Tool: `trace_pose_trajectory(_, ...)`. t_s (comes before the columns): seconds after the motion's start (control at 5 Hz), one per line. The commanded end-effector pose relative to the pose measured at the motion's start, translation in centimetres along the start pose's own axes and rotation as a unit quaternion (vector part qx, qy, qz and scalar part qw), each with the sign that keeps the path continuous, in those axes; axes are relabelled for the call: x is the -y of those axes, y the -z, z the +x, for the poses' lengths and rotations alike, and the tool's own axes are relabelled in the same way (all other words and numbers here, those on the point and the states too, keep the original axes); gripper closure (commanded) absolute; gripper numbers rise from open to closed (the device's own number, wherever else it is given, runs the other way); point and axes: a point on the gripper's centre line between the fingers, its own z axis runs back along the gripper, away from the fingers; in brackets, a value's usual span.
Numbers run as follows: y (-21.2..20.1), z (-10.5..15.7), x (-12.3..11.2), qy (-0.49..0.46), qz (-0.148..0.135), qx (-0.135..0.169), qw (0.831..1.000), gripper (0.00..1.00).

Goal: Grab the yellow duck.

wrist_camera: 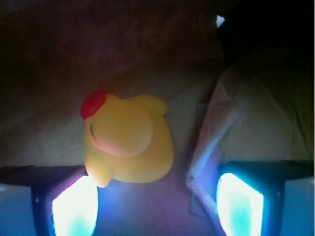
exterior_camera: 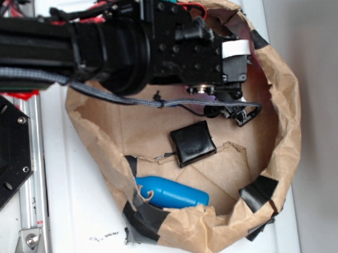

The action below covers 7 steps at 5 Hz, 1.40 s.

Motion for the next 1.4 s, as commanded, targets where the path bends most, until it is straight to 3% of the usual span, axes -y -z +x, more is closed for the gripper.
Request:
trace_pose_trajectory(0.0, -1.0, 2.6, 0.6, 0.007, -0.029, 0.049, 0.998, 0.0)
trace_pose_trajectory(0.2, -0.9, 2.7, 0.7, 0.006, -0.037, 0.055, 0.998, 0.19)
trace_pose_trajectory(0.4, -0.8, 2.5, 0.6, 0.002, -0.038, 0.051, 0.998, 1.0)
trace_pose_trajectory(0.8, -1.1, 2.1, 0.7, 0.01, -0.034, 0.052, 0.998, 1.0)
trace_pose_trajectory(1.2, -4.4, 0.7, -0.7, 0.003, -0.051, 0.057, 0.997, 1.0)
